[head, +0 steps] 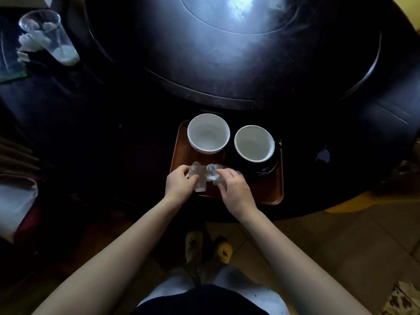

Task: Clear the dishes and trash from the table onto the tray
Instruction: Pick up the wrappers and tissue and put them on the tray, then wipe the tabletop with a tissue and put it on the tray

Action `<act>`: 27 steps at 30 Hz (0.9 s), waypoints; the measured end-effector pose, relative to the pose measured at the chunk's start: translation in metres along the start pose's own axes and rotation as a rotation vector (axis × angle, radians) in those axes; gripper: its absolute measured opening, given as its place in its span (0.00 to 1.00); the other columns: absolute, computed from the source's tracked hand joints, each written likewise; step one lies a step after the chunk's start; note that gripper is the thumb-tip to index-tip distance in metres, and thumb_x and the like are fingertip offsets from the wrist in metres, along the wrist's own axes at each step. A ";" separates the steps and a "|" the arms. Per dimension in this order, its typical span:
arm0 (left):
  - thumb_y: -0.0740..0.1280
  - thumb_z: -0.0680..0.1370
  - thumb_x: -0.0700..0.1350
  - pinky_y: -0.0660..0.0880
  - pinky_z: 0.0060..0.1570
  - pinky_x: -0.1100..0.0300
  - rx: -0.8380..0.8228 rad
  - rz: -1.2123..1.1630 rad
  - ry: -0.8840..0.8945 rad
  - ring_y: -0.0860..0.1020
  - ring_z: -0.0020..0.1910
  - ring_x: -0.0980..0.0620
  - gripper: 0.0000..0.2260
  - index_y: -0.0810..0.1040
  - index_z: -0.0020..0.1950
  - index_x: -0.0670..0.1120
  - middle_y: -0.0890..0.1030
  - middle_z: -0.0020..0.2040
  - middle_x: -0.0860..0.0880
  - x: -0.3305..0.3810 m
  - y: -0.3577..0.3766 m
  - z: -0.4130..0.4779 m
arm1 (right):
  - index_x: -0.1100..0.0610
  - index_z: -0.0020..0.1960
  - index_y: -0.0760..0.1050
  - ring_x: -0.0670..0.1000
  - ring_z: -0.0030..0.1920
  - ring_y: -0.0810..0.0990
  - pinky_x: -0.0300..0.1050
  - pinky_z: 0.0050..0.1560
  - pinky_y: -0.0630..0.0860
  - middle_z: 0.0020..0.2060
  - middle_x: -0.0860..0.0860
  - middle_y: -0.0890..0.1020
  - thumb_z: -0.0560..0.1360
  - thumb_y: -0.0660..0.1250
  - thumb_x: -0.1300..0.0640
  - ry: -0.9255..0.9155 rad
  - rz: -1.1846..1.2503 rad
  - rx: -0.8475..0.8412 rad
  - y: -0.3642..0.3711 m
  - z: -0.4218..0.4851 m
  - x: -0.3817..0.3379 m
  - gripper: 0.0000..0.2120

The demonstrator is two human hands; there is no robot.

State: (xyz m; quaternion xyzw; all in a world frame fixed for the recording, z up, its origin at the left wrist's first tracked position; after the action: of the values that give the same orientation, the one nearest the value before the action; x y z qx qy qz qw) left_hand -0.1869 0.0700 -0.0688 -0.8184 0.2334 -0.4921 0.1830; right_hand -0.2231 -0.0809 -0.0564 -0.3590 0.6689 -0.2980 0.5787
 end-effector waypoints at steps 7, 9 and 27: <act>0.65 0.75 0.40 0.69 0.53 0.59 0.142 0.244 0.212 0.74 0.57 0.44 0.14 0.74 0.60 0.40 0.76 0.56 0.41 0.003 0.002 -0.001 | 0.61 0.68 0.66 0.60 0.64 0.70 0.51 0.67 0.67 0.63 0.58 0.74 0.75 0.61 0.68 -0.007 -0.098 0.032 0.009 0.003 0.001 0.22; 0.65 0.75 0.40 0.69 0.58 0.56 0.164 0.290 0.227 0.71 0.60 0.43 0.17 0.72 0.63 0.39 0.75 0.58 0.41 0.005 0.003 0.000 | 0.62 0.66 0.69 0.61 0.62 0.70 0.52 0.64 0.70 0.60 0.59 0.75 0.73 0.62 0.71 -0.021 -0.135 0.044 0.013 0.007 -0.002 0.22; 0.61 0.77 0.38 0.61 0.70 0.51 0.236 0.401 0.329 0.63 0.71 0.45 0.24 0.62 0.73 0.41 0.66 0.72 0.42 -0.032 -0.013 -0.008 | 0.60 0.56 0.76 0.60 0.52 0.76 0.55 0.50 0.78 0.49 0.58 0.80 0.71 0.70 0.59 0.089 -0.229 0.278 -0.004 -0.022 0.010 0.15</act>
State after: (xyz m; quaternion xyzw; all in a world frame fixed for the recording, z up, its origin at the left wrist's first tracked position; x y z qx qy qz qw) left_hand -0.2043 0.0978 -0.0817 -0.6382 0.3582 -0.5961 0.3303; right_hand -0.2451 -0.0923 -0.0555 -0.3358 0.6010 -0.4673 0.5547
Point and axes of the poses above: each hand's wrist, its own z-axis towards the middle knuckle, its own y-axis out of the palm, x = y × z, the point moved 4 cm from there along z, towards the middle knuckle
